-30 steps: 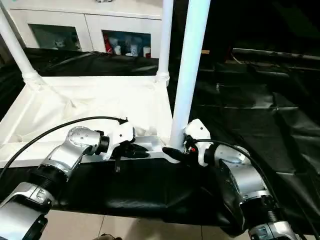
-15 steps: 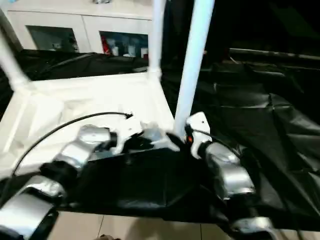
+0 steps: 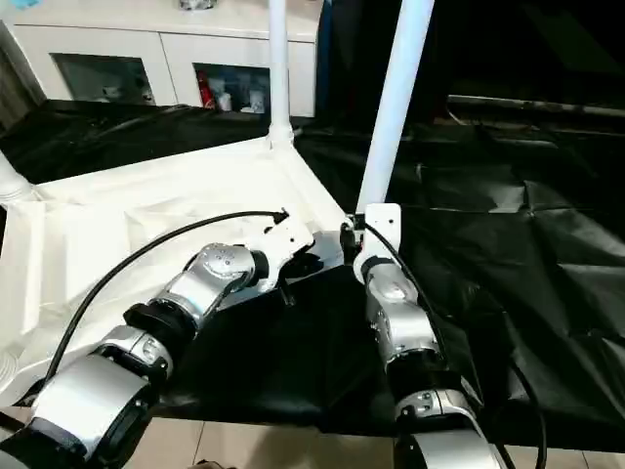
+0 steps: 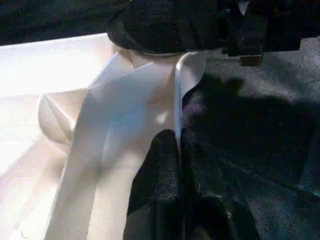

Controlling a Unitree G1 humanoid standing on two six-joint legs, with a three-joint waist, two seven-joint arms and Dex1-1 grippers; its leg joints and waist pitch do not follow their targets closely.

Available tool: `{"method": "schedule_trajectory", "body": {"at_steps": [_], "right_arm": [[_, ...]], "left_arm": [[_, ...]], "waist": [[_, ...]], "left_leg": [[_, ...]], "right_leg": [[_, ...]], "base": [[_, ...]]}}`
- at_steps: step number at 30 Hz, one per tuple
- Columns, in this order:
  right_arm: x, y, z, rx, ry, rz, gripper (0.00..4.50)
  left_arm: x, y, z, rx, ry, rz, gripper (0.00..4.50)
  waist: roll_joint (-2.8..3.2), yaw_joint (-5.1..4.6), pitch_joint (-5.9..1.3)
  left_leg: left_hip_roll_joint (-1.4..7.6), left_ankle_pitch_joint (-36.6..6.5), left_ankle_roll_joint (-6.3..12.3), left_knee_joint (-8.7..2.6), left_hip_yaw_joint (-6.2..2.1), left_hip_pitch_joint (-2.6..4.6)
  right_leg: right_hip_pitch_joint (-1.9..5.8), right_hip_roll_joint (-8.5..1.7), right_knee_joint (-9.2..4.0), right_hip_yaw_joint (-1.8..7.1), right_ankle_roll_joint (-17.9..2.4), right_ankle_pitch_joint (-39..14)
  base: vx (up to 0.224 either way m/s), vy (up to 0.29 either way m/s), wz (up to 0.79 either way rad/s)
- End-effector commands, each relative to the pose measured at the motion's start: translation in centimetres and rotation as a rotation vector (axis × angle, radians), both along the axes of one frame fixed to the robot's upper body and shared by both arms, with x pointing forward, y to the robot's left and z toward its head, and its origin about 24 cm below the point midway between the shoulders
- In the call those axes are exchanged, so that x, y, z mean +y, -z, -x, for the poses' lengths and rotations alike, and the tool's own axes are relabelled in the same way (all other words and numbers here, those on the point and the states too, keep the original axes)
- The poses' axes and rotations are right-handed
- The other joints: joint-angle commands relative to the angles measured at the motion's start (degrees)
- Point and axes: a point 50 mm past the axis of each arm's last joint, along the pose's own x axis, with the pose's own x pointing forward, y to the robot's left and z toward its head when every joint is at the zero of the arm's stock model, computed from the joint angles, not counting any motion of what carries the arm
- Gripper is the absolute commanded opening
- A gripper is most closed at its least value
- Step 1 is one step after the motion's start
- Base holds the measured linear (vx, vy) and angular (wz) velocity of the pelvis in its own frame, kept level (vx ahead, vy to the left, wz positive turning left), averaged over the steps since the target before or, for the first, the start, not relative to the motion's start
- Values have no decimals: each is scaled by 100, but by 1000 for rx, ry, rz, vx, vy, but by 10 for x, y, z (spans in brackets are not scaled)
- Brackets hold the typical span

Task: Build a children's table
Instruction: Rotate leg to tighten

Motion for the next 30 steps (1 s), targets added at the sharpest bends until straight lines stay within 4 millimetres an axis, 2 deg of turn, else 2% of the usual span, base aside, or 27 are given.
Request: {"method": "schedule_trajectory", "body": {"at_steps": [1, 2, 4, 5, 7, 8, 9, 10, 11, 12, 13, 14, 15, 16, 17, 18, 19, 22, 23, 24, 25, 26, 27, 28, 29, 30], "right_arm": [[-8, 14, 8, 48, 16, -14, 341], [-9, 10, 7, 32, 8, -13, 355], [-12, 4, 8, 1, -14, 1, 355], [-14, 2, 8, -11, -24, 11, 355], [-20, -5, 13, -39, -66, 36, 355], [-27, -13, 22, -62, -135, 82, 364], [-27, -13, 22, -62, -135, 82, 368], [-29, -15, 27, -59, -172, 97, 368], [-34, -19, 36, -56, -242, 136, 368], [-36, -21, 42, -50, -286, 145, 368], [-38, -26, 53, -35, -376, 145, 368], [-38, -26, 54, -33, -388, 144, 368], [-38, -28, 58, -28, -413, 142, 368], [-35, -32, 68, -1, -528, 118, 368], [-33, -33, 72, 8, -575, 114, 368], [-30, -35, 76, 13, -621, 110, 368], [-27, -35, 78, 16, -649, 103, 368], [-17, -36, 78, 20, -702, 63, 368], [-8, -35, 75, 19, -712, 31, 368], [-4, -35, 73, 18, -716, 19, 341], [-2, -34, 72, 18, -711, 15, 335], [1, -34, 68, 18, -696, 5, 335], [8, -32, 58, 8, -666, 2, 335], [13, -31, 50, 5, -640, -8, 329], [17, -31, 45, 4, -625, -14, 308], [22, -30, 38, 0, -607, -13, 308]], "left_arm": [[8, -6, -5, -58, -22, 33, 0], [8, -6, -5, -60, -13, 40, 0], [7, -8, -4, -69, -6, 62, 0], [7, -9, -5, -76, -7, 74, 0], [7, -13, -5, -89, -3, 101, 0], [10, -17, -6, -101, -13, 142, 28], [10, -17, -6, -101, -13, 142, 57], [12, -18, -7, -97, -14, 153, 57], [17, -20, -7, -92, -3, 157, 61], [20, -22, -7, -91, 7, 156, 61], [29, -28, -8, -92, 6, 166, 86], [30, -29, -8, -93, 4, 168, 86], [33, -31, -8, -94, -1, 172, 101], [45, -39, -7, -76, 9, 195, 104], [50, -42, -6, -73, 21, 197, 111], [55, -45, -5, -72, 34, 193, 111], [59, -47, -3, -69, 46, 185, 123], [73, -49, 10, -19, 132, 148, 146], [84, -49, 23, 18, 183, 87, 155], [89, -48, 29, 36, 205, 59, 182], [90, -48, 31, 43, 207, 51, 185], [95, -48, 38, 63, 212, 28, 191], [101, -48, 46, 81, 200, 4, 191], [105, -48, 53, 94, 182, -9, 202], [108, -48, 58, 102, 170, -17, 215], [111, -48, 64, 115, 157, -27, 215]], "waist": [[-59, -7, -326], [-52, -6, -328], [-59, -6, -327], [-117, -6, -313], [-98, 58, -317], [-92, 35, -326], [-108, 88, -331], [-101, 80, -330], [-74, 91, -334], [-81, 119, -352], [-52, 121, -335], [-72, 114, -331], [-68, 113, -335], [-63, 95, -319], [-67, 98, -316], [-34, 93, -309], [-35, 83, -300], [-18, 40, -269], [5, 21, -266], [12, -6, -266], [25, -38, -258], [-20, -50, -269], [0, -43, -275], [-30, -50, -264], [-3, -51, -271], [-45, -48, -265]], "left_leg": [[341, -1433, 95, -421, -233, 141], [343, -1402, 129, -418, -234, 140], [338, -1327, 180, -407, -225, 135], [337, -1313, 215, -408, -216, 127], [350, -1188, 306, -398, -219, 128], [349, -1137, 330, -398, -220, 121], [362, -1013, 388, -381, -222, 122], [332, -938, 453, -372, -218, 95], [338, -922, 468, -370, -220, 100], [364, -855, 494, -361, -224, 107], [378, -885, 537, -375, -234, 98], [378, -913, 546, -376, -234, 94], [376, -932, 551, -372, -233, 94], [376, -1030, 529, -375, -228, 99], [387, -1036, 528, -381, -232, 99], [406, -1079, 501, -394, -241, 101], [403, -1114, 487, -396, -233, 95], [416, -1524, 162, -457, -251, 126], [429, -1618, 38, -484, -273, 130], [431, -1666, -10, -502, -263, 140], [412, -1759, -100, -498, -244, 167], [416, -1755, -142, -493, -244, 170], [426, -1736, -193, -500, -243, 172], [393, -1639, -199, -500, -232, 150], [412, -1504, -230, -497, -240, 158], [395, -1466, -214, -493, -222, 157]], "right_leg": [[175, -450, -481, 241, -1247, -837], [174, -453, -480, 240, -1248, -824], [173, -451, -478, 238, -1273, -797], [183, -441, -488, 236, -1248, -836], [188, -458, -482, 242, -1145, -858], [177, -459, -469, 240, -1160, -842], [194, -451, -461, 246, -1079, -689], [208, -443, -445, 232, -1119, -546], [202, -456, -447, 234, -1151, -519], [212, -444, -425, 234, -1156, -356], [201, -440, -411, 231, -1200, -251], [215, -433, -406, 225, -1210, -233], [206, -440, -404, 225, -1230, -229], [205, -446, -416, 219, -1306, -361], [212, -450, -417, 220, -1330, -409], [199, -451, -416, 225, -1350, -490], [181, -433, -429, 228, -1342, -550], [123, -445, -465, 240, -1300, -1223], [107, -452, -449, 247, -1276, -1319], [94, -426, -453, 248, -1263, -1339], [53, -389, -462, 251, -1234, -1340], [64, -403, -434, 254, -1259, -1278], [50, -421, -422, 263, -1286, -1232], [62, -398, -431, 259, -1271, -1198], [56, -424, -388, 267, -1331, -1033], [54, -401, -405, 259, -1319, -1033]], "base": [[0, 0, 0], [0, 0, 0], [0, 0, 0], [0, 0, 0], [0, 0, 0], [0, 0, 0], [0, 0, 0], [0, 0, 0], [0, 0, 0], [0, 0, 0], [0, 0, 0], [0, 0, 0], [0, 0, 0], [0, 0, 0], [0, 0, 0], [0, 0, 0], [0, 0, 0], [0, 0, 0], [0, 0, 0], [0, 0, 0], [0, 0, 0], [0, 0, 0], [0, 0, 0], [0, 0, 0], [0, 0, 0], [0, 0, 0]]}}
